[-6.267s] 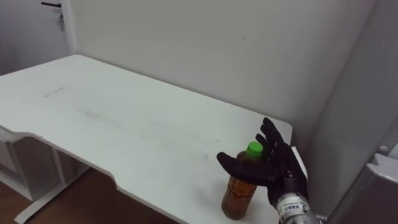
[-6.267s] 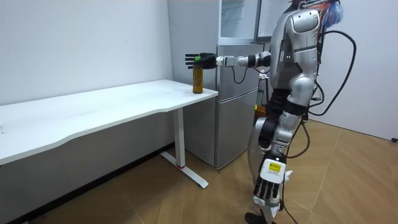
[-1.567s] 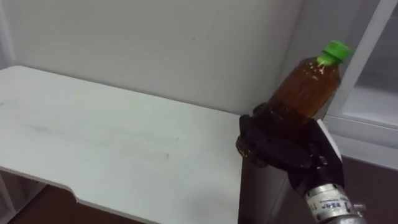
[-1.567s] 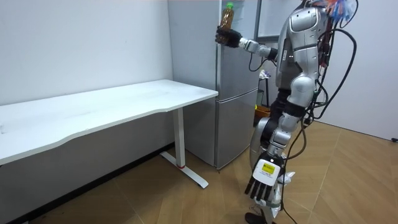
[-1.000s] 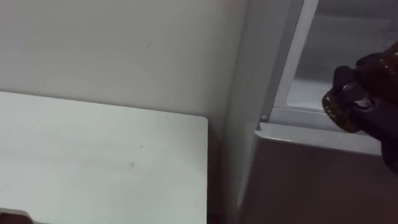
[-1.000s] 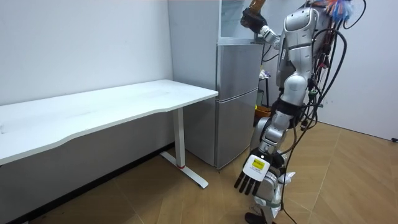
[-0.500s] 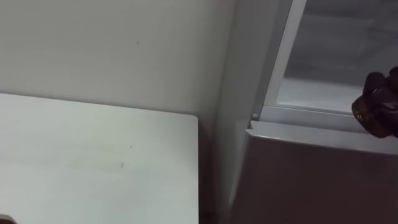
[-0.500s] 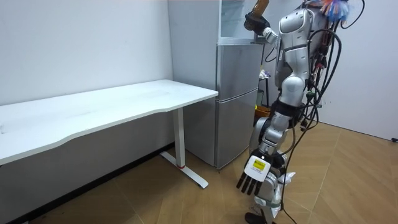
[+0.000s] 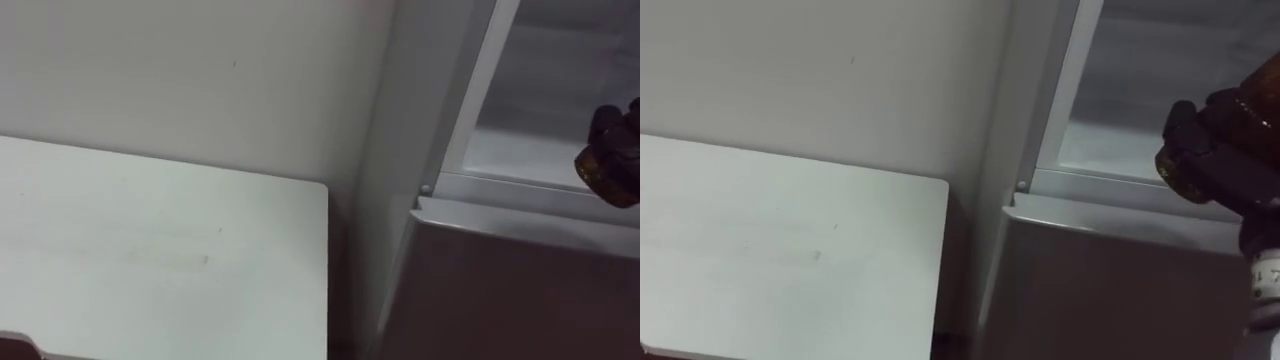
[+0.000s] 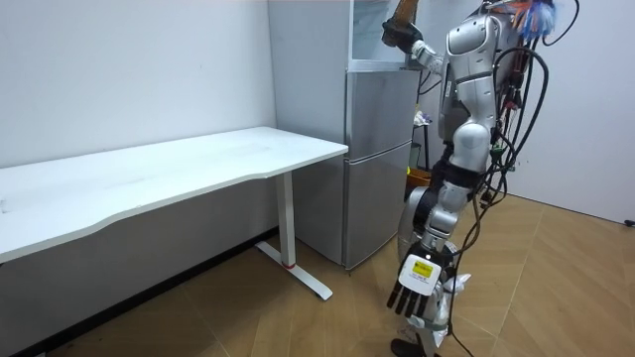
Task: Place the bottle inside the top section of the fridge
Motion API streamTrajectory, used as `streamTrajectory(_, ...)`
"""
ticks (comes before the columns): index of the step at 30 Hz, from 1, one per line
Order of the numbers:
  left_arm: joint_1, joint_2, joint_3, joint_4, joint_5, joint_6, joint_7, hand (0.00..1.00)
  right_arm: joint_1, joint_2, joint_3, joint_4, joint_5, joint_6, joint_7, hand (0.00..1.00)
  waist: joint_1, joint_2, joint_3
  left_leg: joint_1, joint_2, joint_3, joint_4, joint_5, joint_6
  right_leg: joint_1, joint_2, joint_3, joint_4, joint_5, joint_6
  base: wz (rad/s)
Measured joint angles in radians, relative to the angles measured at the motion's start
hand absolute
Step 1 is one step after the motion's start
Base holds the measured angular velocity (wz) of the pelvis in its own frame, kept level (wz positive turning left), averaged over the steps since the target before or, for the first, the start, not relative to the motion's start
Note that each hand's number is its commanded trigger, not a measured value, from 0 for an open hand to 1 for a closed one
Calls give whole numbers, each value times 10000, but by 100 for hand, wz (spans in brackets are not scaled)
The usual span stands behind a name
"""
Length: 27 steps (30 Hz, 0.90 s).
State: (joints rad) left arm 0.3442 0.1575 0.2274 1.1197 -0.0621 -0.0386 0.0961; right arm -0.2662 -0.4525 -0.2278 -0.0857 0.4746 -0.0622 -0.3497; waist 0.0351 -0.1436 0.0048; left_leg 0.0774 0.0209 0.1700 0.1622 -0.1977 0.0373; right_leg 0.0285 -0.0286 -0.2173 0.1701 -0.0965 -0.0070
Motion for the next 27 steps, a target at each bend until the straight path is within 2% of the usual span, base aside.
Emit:
streamTrajectory(6,-17,4,39,-4,112,148,48,0,-998,-105,132,1489,1054,10,-90,100,59,-6,-2,6,-12,-110,30,5,2,65,1,-54,-5,-4,5,4)
streamTrajectory(8,-13,10,52,-13,142,281,41,0,-1370,-139,115,2184,1464,107,-297,100,218,11,-7,21,-6,-118,42,4,2,88,4,-66,-5,-4,5,0)
streamTrajectory(13,-19,5,42,-53,147,622,-71,0,-2143,-216,119,3733,1957,341,-910,100,275,110,-3,-1,-23,-307,61,6,4,162,-50,-343,1,-7,10,11)
streamTrajectory(16,-19,-22,54,-91,154,761,-212,0,-2744,-216,139,4522,2027,427,-1177,100,288,250,-72,-116,-37,-387,74,8,3,71,-51,-369,0,-16,23,8)
streamTrajectory(19,9,-6,67,-87,179,843,-219,0,-3505,-257,194,5446,1871,438,-1441,100,310,345,-97,-143,-43,-490,83,40,-14,82,-55,-506,1,-19,23,8)
streamTrajectory(21,8,21,67,-92,178,860,-219,0,-3880,-452,439,6003,1843,444,-1633,100,314,320,-89,-159,-39,-548,84,49,-28,88,-58,-605,3,-25,20,9)
streamTrajectory(23,6,31,66,-109,179,975,-216,0,-4124,-722,709,6412,1821,617,-1702,100,335,265,-91,-190,-45,-627,92,52,-32,88,-57,-631,0,-39,19,8)
streamTrajectory(27,7,73,66,-103,157,1127,-213,0,-4240,-926,908,6735,1811,731,-1766,100,419,128,-101,-238,-61,-695,113,52,-35,85,-62,-645,-4,-91,12,6)
